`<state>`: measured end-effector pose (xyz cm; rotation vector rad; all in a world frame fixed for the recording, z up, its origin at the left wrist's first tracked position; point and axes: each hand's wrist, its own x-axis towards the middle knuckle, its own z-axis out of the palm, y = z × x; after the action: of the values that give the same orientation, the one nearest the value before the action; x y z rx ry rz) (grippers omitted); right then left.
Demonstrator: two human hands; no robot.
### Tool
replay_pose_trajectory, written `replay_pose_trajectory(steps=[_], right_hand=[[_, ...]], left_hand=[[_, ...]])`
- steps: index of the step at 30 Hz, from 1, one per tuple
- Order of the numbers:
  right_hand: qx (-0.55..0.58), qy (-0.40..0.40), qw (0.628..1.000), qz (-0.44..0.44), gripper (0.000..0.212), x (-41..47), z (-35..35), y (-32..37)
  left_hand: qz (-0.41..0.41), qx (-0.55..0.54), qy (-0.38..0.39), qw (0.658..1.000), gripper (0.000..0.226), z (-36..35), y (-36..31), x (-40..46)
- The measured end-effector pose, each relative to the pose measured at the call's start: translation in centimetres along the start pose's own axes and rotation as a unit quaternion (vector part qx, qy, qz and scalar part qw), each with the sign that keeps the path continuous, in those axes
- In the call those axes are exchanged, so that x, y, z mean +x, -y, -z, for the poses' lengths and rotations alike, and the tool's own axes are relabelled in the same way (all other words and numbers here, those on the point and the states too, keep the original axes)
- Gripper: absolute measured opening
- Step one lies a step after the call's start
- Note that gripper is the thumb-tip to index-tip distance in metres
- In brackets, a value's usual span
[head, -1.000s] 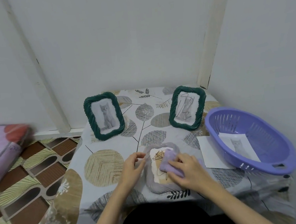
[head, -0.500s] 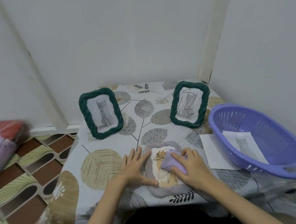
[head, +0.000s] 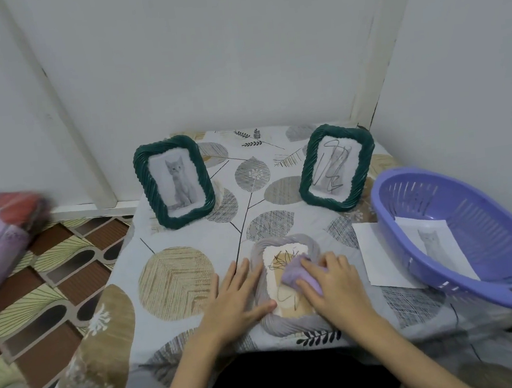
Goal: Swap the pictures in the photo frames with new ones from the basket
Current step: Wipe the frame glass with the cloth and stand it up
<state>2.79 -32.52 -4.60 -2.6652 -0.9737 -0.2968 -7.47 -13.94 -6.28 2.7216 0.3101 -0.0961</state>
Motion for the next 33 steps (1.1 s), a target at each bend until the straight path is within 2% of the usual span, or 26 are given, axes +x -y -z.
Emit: replay_pose_trajectory(steps=[3,7,12,16,19,22,25,28,30,33], right_hand=[[0.01,0.022,0.997,-0.066,0.042,2.3,-0.3,0.4],[0.041,0.028,0.998,-0.042,0.037,4.4,-0.9,2.3],[0.035,0.006,0.998,0.051,0.031,1.1,-0.5,1.9],[-0.025,0.014,0.999,-0.047,0.032,2.3,-0.1,0.3],[0.002,0.036,0.997,-0.07,0.038,5.0,-0.4,2.1],[0.029,0.039,0.999,0.005,0.037,4.0,-0.9,3.8],[0.005,-0.004,0.997,0.077,0.029,0.4,-0.5,2.5],[-0.033,-0.022,0.999,0.021,0.028,1.0,-0.2,0.3],[0.008,-0.001,1.0,-0.022,0.032,3.2,-0.6,0.4],[0.045,0.014,0.999,0.003,0.034,5.4,-1.4,2.3]], left_hand=[[0.008,0.013,0.001,1.0,0.081,0.0,-0.2,-0.6],[-0.012,-0.003,0.052,0.999,0.127,0.9,-0.1,-0.7],[-0.013,-0.011,0.004,1.0,0.118,0.2,0.0,-0.9],[-0.017,-0.002,0.006,1.0,0.121,0.2,0.0,-0.9],[-0.013,0.011,0.007,1.0,0.122,0.2,-0.2,-1.0],[-0.009,0.021,0.005,1.0,0.123,0.1,-0.2,-1.0],[-0.01,0.01,0.0,1.0,0.124,-0.1,0.0,-0.9],[-0.018,-0.014,-0.003,1.0,0.126,0.0,0.0,-0.9],[-0.019,-0.027,-0.006,0.999,0.126,0.1,-0.1,-0.9],[-0.014,-0.027,-0.01,0.999,0.13,0.2,-0.3,-1.1]])
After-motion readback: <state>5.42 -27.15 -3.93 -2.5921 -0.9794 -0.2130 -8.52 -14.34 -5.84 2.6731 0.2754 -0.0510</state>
